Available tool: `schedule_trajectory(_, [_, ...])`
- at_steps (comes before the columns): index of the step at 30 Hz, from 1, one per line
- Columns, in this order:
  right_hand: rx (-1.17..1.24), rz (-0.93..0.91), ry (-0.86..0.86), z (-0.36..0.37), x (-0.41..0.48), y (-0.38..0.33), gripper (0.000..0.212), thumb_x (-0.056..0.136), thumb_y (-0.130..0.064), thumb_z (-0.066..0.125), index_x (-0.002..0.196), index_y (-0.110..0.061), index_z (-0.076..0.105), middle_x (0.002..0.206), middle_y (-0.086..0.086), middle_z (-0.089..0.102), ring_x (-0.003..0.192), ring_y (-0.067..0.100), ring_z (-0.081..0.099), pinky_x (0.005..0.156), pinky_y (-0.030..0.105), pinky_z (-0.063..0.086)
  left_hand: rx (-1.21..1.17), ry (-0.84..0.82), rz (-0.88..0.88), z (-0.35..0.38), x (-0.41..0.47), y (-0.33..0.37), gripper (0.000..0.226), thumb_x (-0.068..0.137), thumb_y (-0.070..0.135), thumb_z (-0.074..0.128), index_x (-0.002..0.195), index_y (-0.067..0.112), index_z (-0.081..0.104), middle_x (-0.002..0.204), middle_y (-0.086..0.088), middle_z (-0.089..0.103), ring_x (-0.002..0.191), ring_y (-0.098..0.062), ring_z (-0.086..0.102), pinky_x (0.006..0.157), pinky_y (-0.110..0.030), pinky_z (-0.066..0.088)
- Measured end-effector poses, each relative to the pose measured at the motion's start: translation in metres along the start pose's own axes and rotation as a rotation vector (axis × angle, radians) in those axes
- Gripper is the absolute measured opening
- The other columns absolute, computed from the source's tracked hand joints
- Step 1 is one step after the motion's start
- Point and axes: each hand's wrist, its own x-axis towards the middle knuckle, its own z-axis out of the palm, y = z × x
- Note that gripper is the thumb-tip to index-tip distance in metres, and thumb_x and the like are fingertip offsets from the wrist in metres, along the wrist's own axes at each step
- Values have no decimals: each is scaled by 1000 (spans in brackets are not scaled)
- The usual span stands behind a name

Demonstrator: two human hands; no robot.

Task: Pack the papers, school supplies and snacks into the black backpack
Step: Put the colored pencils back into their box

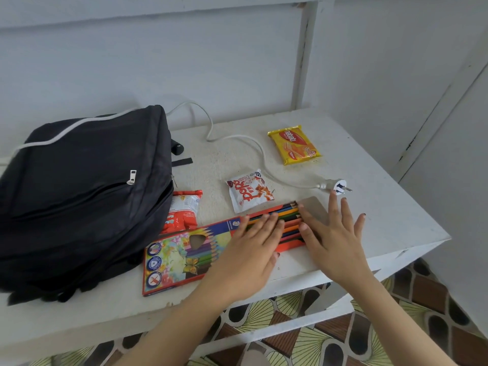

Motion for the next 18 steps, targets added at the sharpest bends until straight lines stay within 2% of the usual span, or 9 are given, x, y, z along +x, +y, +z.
schedule_trajectory(2, [-14,6,14,2,-1,0,73,80,-65,-7,145,-44,20,158,9,-13,144,30,-16,110,51,-16,-66,43,19,1,0,9,57,95,32,21,149,14,13,156,-3,11,143,-13,4,111,-39,-13])
schedule_trajectory(6, [-36,5,6,4,1,2,74,81,-64,-8,147,-42,17,157,8,-15,143,30,-18,110,51,-17,-158,65,-122,-10,-7,3,68,94,44,31,150,19,2,157,1,7,143,-9,-3,106,-24,-20])
schedule_trajectory(8, [-62,-17,3,4,2,3,73,82,-64,-9,146,-43,16,156,7,-19,142,30,-22,108,52,-19,-96,30,-219,-13,-14,-10,77,90,59,26,149,21,-7,158,1,-1,142,-9,-11,107,-30,-20])
schedule_trajectory(10, [-98,-42,8,5,2,4,70,83,-64,-8,146,-45,17,156,7,-22,141,31,-24,106,53,-20,-44,-17,-315,-13,-23,-23,93,76,76,12,147,22,-12,157,-1,-9,136,-9,-21,108,-35,-19])
schedule_trajectory(13, [-124,-76,30,6,2,5,63,88,-62,-2,144,-47,21,157,7,-18,142,32,-20,106,55,-18,-84,-74,-359,-12,-32,-33,105,66,85,9,148,22,-11,157,-1,-11,133,-7,-25,109,-32,-18])
schedule_trajectory(15, [-125,-91,16,5,2,6,60,88,-63,-1,143,-49,20,155,3,-21,142,32,-21,105,56,-19,-128,-68,-339,-13,-34,-36,108,65,87,15,148,23,-9,157,3,-5,135,-4,-19,108,-27,-16])
schedule_trajectory(17, [-99,-109,-25,2,3,10,60,85,-64,-5,140,-54,17,152,-3,-26,142,29,-22,105,54,-21,-177,-40,-323,-16,-34,-37,106,67,84,27,149,25,-4,157,6,7,141,-5,-5,108,-24,-11])
schedule_trajectory(18, [-50,-127,-45,-1,3,12,59,84,-65,-6,138,-56,17,153,-4,-21,143,26,-19,106,52,-22,-210,-28,-319,-18,-34,-37,104,70,82,37,149,26,-1,156,8,12,141,-5,1,107,-22,-9])
